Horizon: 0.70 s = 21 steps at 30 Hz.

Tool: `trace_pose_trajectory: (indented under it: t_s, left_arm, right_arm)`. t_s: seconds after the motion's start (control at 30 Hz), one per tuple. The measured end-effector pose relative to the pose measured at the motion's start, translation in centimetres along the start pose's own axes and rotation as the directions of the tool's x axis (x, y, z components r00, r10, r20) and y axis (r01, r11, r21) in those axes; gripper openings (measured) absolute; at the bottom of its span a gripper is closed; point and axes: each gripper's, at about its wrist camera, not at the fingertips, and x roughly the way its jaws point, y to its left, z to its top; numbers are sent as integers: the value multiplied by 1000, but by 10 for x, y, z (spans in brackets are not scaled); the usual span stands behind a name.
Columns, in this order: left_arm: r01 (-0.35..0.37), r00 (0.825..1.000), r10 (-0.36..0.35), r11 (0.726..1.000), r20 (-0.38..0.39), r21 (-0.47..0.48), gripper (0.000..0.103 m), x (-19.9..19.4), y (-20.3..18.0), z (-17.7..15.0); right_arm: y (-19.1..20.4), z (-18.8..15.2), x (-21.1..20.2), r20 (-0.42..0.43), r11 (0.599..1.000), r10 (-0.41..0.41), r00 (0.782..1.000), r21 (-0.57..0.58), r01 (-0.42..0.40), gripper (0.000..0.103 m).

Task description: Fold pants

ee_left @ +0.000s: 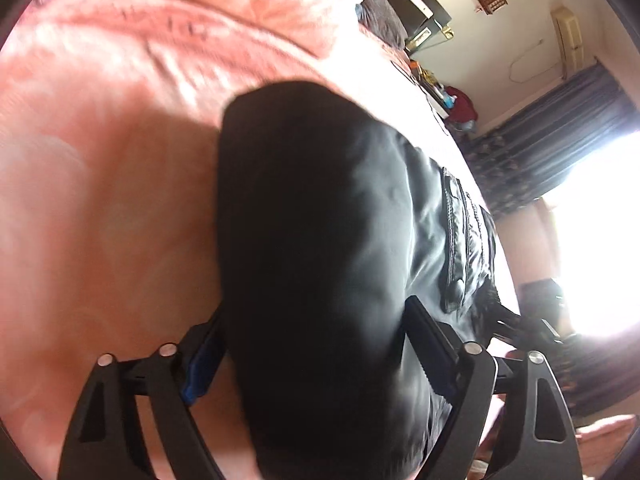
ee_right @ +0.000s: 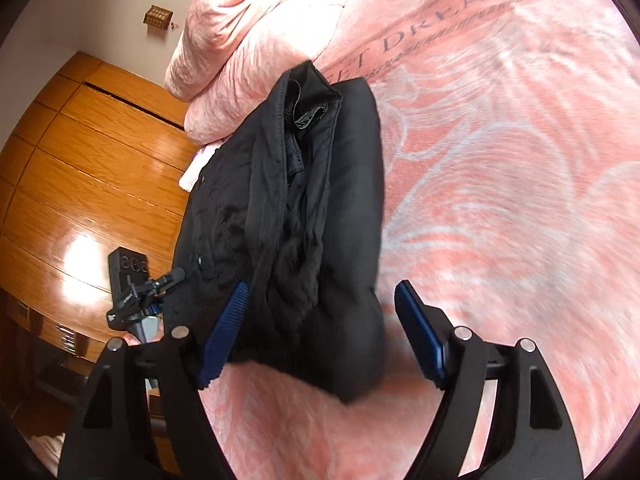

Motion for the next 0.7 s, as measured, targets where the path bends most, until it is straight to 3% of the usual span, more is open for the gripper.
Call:
trace_pose_trajectory:
  t_s: [0.1,0.17,0.23,0.4,0.47,0.57,0.7]
  left_arm:
    - [-97,993,95,995,66,22,94,-23,-9,-12]
    - [-183,975,178,983,131,28,98,-39,-19,-23]
    - [-246,958,235,968,161,52,99,-60,-28,-28]
    - [-407,901,383,908,203,98,99,-75,-59,-40]
    - [-439,885,411,893,219,100,99,-84,-67,-48]
    - [-446,880,415,890,232,99,99,-94,-74,-59]
    - [-471,869,435,873,235,125,99,-103,-85,-71]
  right_arm:
    - [14,-15,-24,47,995,-95,994,-37,97,76]
    - [30,-24,-34,82,983,-165,983,-73,171,78]
    - [56,-36,-43,143,947,-274,951,-130,293,92]
    - [105,-56,-47,223,898,-370,902,-164,409,99]
    - [118,-61,-46,247,880,-400,883,-166,445,99]
    - [139,-68,-39,261,838,-460,849,-188,512,100]
    - [157,-74,-41,260,831,-471,843,-192,523,100]
